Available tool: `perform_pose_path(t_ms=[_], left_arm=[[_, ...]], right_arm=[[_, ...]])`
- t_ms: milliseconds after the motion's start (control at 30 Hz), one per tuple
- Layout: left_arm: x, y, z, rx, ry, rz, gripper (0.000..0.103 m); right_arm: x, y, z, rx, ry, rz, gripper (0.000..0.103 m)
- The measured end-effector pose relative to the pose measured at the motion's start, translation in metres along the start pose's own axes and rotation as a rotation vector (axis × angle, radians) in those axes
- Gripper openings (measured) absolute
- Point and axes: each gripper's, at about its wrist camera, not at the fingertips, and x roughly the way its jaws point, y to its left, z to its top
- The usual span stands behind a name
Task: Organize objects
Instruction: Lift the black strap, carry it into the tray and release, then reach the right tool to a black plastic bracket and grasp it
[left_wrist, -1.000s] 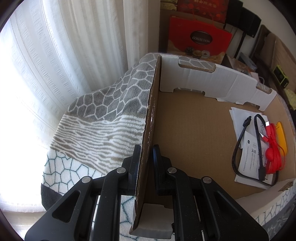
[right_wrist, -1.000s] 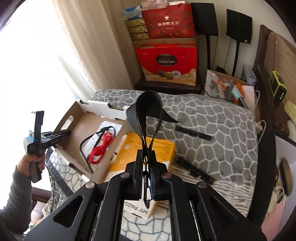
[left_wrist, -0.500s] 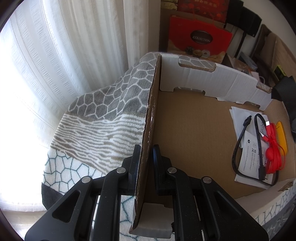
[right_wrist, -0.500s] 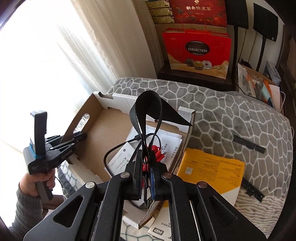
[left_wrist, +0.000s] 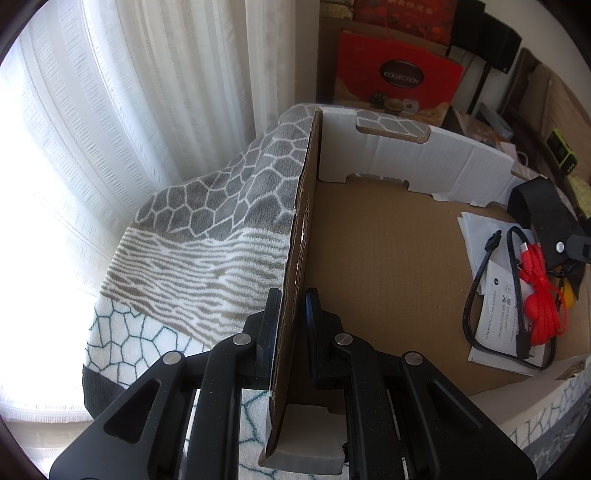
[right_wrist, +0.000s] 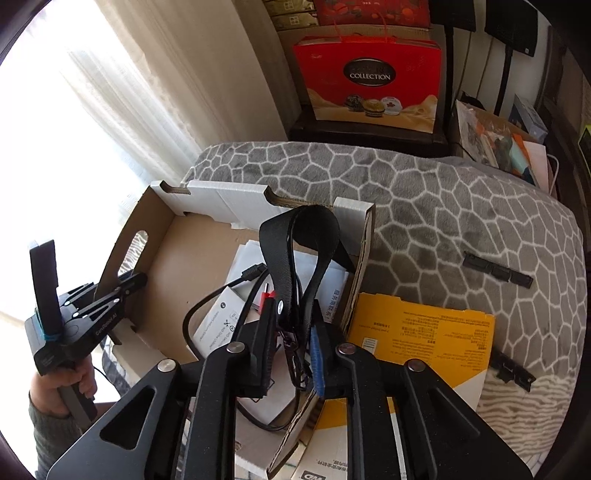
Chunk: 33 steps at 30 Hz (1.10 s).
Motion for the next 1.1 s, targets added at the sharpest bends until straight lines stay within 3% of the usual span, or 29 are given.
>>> perform_pose_path(t_ms=[133,333,800,933,1033,1100], left_arm=[[0.000,0.000,0.000,0.000,0.000,0.000,0.010],[0.000,0.000,0.000,0.000,0.001,-0.001,0.010],[0.000,0.000,-0.001,0.013,-0.009,-0.003,0.010],[0.000,0.000,-0.001,0.017,-0.009,-0.003,0.010],[0.000,0.000,0.000,0.016,-0.009,-0.003,0.010],[0.000,-0.001,0.000,0.016,-0.009,-0.004,0.010]], right_arm=[[-0.021,-0.004,0.005,-0.020,-0.041,-0.020,0.036],[-0.047,-0.020,0.009,0.000,-0.087,-0.033,0.037],[-0.069,-0.098,0.006,0.081,-0.094,-0.186,0.039],[-0.062,-0.116,0.007,0.104,-0.090,-0.248,0.053],[-0.052,-0.133,0.006,0.148,-0.079,-0.252,0.071],[-0.042,-0.143,0.006,0.183,-0.063,-0.244,0.075]])
